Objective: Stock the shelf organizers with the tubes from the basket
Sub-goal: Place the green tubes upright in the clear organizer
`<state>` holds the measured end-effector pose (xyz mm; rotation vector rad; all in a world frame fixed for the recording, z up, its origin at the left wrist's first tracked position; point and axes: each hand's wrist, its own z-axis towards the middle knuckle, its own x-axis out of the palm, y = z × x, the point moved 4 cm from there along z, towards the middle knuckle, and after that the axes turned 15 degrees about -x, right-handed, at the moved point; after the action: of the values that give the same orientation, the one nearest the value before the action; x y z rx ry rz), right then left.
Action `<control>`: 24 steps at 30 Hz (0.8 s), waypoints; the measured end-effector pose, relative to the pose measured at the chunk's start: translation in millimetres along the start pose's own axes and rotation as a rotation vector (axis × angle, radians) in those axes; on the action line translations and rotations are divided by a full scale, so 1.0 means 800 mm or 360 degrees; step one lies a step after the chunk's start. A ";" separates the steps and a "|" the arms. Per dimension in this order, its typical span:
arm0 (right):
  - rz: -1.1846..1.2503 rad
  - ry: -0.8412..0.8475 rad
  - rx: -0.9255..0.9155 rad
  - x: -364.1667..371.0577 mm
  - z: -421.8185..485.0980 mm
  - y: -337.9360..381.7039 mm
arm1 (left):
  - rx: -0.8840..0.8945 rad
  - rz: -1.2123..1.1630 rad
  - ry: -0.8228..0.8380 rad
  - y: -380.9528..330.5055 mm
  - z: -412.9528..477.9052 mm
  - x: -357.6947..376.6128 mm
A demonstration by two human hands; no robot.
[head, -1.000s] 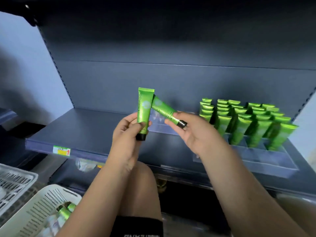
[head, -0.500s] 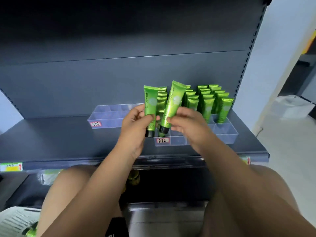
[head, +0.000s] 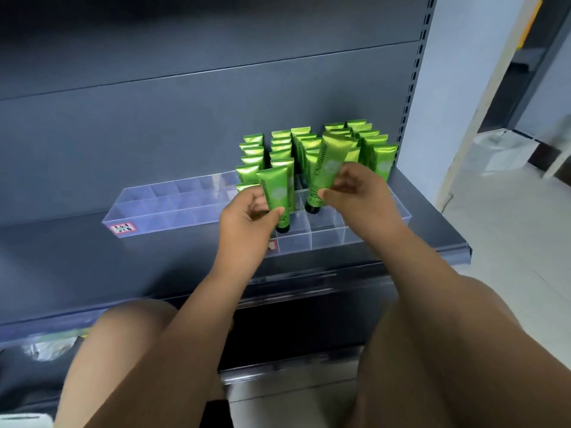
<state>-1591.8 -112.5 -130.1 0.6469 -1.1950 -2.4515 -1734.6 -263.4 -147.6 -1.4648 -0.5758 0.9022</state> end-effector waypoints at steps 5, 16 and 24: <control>-0.0279 0.0104 0.0052 -0.004 0.010 -0.020 | -0.0055 0.0200 -0.0067 0.017 0.007 0.019; -0.0619 0.0287 0.0247 0.011 0.008 -0.048 | -0.0029 0.0385 -0.0151 0.030 0.010 0.030; -0.0679 0.0314 0.0275 0.005 0.000 -0.049 | -0.0027 0.0531 -0.0249 0.040 0.006 0.034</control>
<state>-1599.1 -91.0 -162.5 1.2789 -1.3054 -2.5484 -1728.7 -242.7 -183.9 -1.5406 -0.4605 1.2841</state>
